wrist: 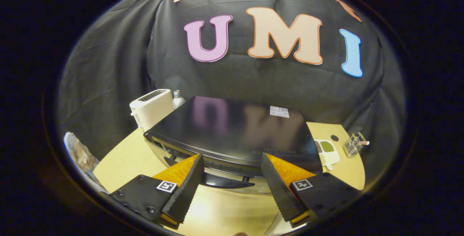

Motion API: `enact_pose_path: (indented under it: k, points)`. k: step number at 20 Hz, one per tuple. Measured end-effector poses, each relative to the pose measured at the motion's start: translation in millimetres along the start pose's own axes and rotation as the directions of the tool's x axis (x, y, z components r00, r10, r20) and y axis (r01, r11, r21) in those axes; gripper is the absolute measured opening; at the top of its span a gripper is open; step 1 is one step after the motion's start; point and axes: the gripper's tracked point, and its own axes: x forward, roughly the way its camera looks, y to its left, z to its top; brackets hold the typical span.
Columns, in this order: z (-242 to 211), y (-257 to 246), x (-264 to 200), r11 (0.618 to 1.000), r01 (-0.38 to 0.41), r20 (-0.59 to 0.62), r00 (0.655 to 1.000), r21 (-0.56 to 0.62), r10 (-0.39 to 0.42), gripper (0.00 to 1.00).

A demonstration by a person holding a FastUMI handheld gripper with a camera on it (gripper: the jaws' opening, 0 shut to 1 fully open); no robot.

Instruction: Open the toaster oven, put the food inside, and close the toaster oven door.

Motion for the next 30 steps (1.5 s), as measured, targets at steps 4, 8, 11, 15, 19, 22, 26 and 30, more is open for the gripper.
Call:
enact_pose_path:
  k: [4,8,11,15,19,22,26,30]
  points:
    - [-20.9,2.7,-13.4,0.995,-0.034,-0.057,0.998,0.096,0.040,0.99]
    - [-37.3,9.5,-29.3,0.995,-0.064,-0.087,0.994,0.080,0.071,0.99]
    - [-57.7,14.9,-41.3,0.993,-0.080,-0.137,0.986,0.091,0.092,0.99]
    - [-91.1,22.8,-54.2,0.990,-0.110,-0.209,0.970,0.090,0.127,0.99]
    - [-120.6,29.4,-62.0,0.988,-0.120,-0.270,0.952,0.098,0.143,0.99]
    - [-139.2,33.0,-64.1,0.988,-0.132,-0.306,0.940,0.087,0.152,1.00]
    - [-165.5,36.6,-61.2,0.986,-0.132,-0.363,0.918,0.104,0.161,0.99]
    - [-189.5,39.1,-57.6,0.984,-0.129,-0.415,0.894,0.121,0.168,0.99]
